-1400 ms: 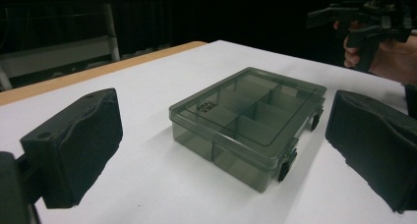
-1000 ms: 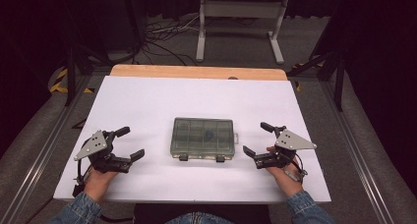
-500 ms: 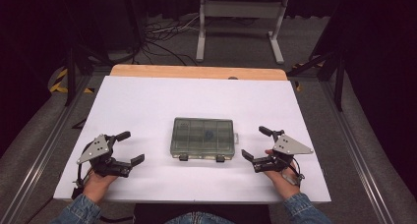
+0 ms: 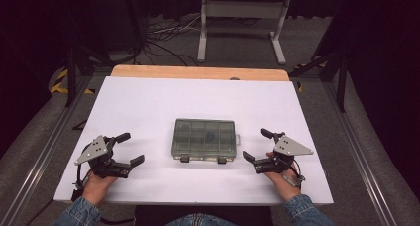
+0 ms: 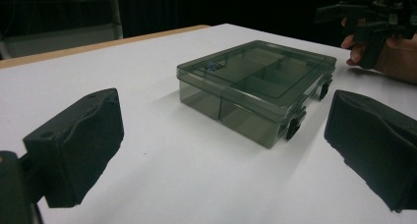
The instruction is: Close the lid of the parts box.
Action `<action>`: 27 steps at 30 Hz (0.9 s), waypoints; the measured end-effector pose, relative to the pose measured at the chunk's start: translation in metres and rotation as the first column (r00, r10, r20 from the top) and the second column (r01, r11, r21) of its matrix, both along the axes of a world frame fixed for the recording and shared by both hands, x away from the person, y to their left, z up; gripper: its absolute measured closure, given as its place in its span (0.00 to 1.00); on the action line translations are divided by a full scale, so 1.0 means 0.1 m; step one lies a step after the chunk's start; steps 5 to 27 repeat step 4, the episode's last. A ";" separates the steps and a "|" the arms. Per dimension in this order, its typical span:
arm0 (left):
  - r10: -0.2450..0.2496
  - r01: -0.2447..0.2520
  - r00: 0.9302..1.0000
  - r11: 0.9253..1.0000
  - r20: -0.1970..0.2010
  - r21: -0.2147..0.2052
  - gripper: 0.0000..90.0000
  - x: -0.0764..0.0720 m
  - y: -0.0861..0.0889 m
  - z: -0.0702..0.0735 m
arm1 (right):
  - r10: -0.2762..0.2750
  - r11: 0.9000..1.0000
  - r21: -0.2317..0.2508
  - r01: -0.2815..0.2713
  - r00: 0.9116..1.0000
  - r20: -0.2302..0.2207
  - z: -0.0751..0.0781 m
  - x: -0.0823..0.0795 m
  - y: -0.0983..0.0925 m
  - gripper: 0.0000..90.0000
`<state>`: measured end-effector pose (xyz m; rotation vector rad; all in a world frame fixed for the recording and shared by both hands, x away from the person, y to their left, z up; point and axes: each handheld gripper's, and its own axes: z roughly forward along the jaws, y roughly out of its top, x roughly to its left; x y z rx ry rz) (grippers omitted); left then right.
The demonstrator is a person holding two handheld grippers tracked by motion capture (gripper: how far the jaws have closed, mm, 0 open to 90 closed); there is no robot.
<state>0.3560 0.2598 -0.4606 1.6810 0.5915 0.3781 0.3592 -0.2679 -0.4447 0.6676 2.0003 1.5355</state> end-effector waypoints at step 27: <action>0.000 0.000 1.000 1.000 -0.007 0.005 0.03 0.00 0.00 0.00 | 0.000 1.000 0.004 0.000 1.000 0.006 0.01 0.00 0.01 0.00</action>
